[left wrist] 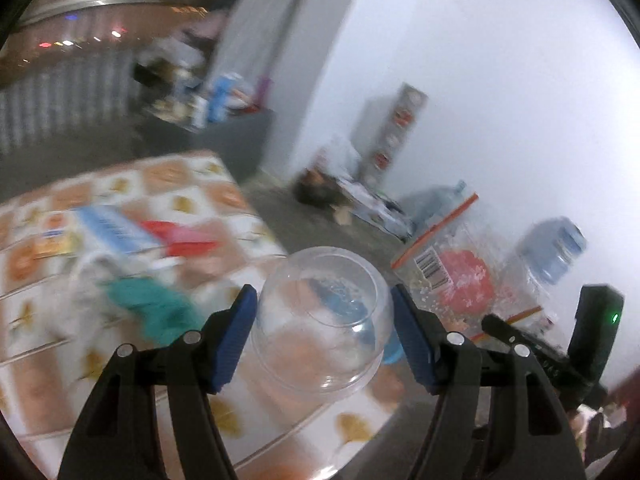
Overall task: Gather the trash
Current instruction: 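Grasp and lift the clear printed plastic bag with the right gripper while the left holds the cup, then carry the cup and bag over the blue wastebasket and open both grippers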
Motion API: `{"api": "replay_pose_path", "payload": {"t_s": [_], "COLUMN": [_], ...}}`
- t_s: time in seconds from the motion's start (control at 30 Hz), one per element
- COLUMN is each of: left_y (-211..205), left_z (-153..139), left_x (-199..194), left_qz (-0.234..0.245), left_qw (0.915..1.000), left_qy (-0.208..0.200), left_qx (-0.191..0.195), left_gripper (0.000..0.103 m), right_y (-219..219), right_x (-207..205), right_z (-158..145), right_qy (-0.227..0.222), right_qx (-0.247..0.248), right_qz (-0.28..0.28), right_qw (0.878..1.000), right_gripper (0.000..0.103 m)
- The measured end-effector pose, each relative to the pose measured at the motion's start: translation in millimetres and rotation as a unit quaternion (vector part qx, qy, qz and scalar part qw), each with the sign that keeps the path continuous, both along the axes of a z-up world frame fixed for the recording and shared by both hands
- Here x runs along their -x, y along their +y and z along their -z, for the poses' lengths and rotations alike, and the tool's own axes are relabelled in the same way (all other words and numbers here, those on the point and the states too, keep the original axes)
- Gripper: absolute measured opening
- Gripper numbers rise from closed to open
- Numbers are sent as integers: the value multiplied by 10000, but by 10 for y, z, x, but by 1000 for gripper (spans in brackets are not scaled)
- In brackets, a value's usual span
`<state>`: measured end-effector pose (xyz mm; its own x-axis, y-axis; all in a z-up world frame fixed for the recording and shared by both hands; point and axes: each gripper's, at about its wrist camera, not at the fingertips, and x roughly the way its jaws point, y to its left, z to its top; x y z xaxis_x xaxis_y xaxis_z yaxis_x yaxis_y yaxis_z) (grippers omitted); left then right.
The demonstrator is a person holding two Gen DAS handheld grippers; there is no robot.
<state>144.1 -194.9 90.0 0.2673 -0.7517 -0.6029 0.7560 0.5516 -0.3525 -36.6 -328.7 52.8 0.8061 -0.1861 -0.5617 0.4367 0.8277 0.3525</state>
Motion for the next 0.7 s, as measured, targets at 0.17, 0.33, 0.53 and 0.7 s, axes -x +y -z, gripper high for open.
{"api": "replay_pose_path", "payload": {"t_s": [0.17, 0.33, 0.53, 0.7], "left_y": [-1014, -1946, -2879, -3442], "left_z": [258, 738, 1392, 1780], "left_x": [-8, 25, 78, 148], "left_qz": [588, 1039, 1151, 1195], "left_qw": [9960, 9823, 9618, 9512], "left_qy": [556, 1093, 1326, 1120], "left_qx": [-377, -1112, -2101, -2614], "left_gripper": [67, 67, 67, 67], "right_y": [-453, -872, -1379, -1657], "right_x": [214, 226, 179, 112], "right_z": [306, 751, 1295, 1667], "right_qy": [299, 621, 886, 1049], "right_qx": [-229, -799, -1522, -1849], "right_qz": [715, 1114, 1569, 1922], "right_qw": [9967, 9886, 9718, 9580], "right_gripper": [3, 3, 3, 3]}}
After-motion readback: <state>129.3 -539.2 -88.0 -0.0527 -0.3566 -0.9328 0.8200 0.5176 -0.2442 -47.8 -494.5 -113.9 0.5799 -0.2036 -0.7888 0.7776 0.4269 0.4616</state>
